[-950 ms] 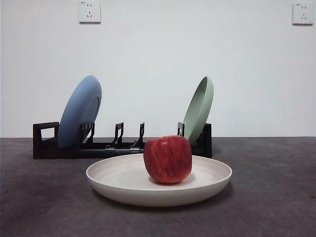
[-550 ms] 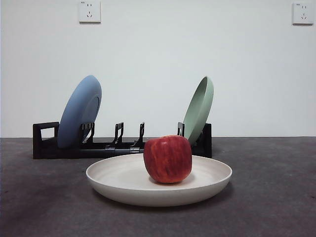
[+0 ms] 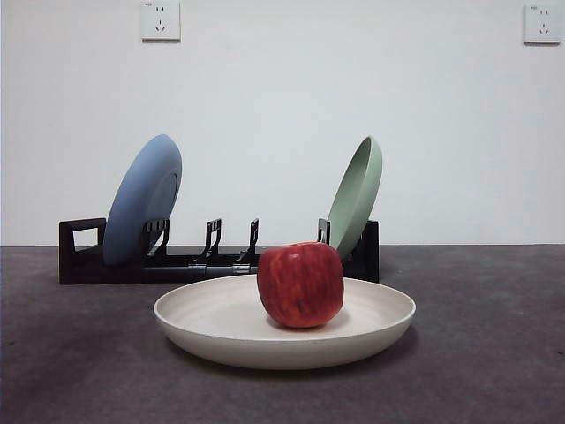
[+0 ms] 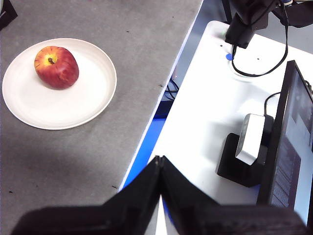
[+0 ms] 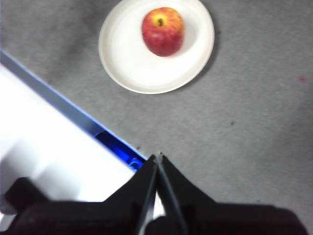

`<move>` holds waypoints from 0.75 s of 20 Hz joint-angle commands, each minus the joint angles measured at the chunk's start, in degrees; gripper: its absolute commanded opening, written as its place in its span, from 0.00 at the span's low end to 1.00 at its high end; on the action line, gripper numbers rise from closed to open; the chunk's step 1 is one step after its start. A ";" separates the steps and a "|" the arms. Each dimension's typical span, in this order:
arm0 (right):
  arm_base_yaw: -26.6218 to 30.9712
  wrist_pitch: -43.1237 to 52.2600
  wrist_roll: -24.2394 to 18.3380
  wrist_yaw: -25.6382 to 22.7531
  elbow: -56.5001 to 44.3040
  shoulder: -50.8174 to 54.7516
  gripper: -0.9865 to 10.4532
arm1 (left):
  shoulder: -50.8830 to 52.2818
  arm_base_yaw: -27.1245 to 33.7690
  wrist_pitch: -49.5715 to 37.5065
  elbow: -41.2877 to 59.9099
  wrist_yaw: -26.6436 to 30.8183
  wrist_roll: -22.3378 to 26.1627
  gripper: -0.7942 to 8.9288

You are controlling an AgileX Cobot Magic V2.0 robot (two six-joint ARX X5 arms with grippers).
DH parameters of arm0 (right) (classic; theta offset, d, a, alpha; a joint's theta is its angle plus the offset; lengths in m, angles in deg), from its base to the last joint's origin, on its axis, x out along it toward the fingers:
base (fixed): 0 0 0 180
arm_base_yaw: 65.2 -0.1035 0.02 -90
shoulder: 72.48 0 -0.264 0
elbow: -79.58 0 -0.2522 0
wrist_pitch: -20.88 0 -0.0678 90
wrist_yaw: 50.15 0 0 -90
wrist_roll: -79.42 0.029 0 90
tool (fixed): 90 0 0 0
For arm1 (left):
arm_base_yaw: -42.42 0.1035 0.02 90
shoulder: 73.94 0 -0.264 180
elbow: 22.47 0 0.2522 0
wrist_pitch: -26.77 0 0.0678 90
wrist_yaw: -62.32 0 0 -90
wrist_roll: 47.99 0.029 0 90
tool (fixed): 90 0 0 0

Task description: Take the yellow plate from the plate rack,put the plate on the table,take the apple from the table,put the apple in the plate

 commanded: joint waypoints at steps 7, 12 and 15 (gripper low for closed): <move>-0.04 -1.11 0.44 -7.80 -0.11 -1.11 0.09 | 0.02 -0.13 -0.79 -0.11 1.49 3.69 0.08; -0.04 -1.11 0.44 -10.40 -0.11 -1.18 0.09 | -0.22 -0.13 -10.03 -0.11 2.84 8.41 0.08; -0.04 -1.11 0.44 -11.61 -0.11 -1.18 0.09 | -0.72 -0.04 -19.91 -0.11 4.57 16.52 0.08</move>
